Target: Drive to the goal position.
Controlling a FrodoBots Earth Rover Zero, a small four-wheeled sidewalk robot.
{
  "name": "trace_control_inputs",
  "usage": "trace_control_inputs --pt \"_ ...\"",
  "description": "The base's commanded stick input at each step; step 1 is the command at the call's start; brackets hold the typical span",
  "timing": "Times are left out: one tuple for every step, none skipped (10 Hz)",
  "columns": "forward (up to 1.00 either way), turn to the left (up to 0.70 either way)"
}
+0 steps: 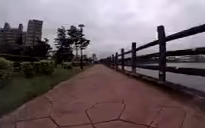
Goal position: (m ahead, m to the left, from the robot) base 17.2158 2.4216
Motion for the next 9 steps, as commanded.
trace_control_inputs --pt "1.00 0.00" --pt "1.00 0.00" --pt "1.00 0.00" --pt "1.00 0.21" --pt "1.00 0.40" --pt "1.00 0.40" --pt "1.00 0.40" --pt "1.00 0.00" --pt "1.00 0.00"
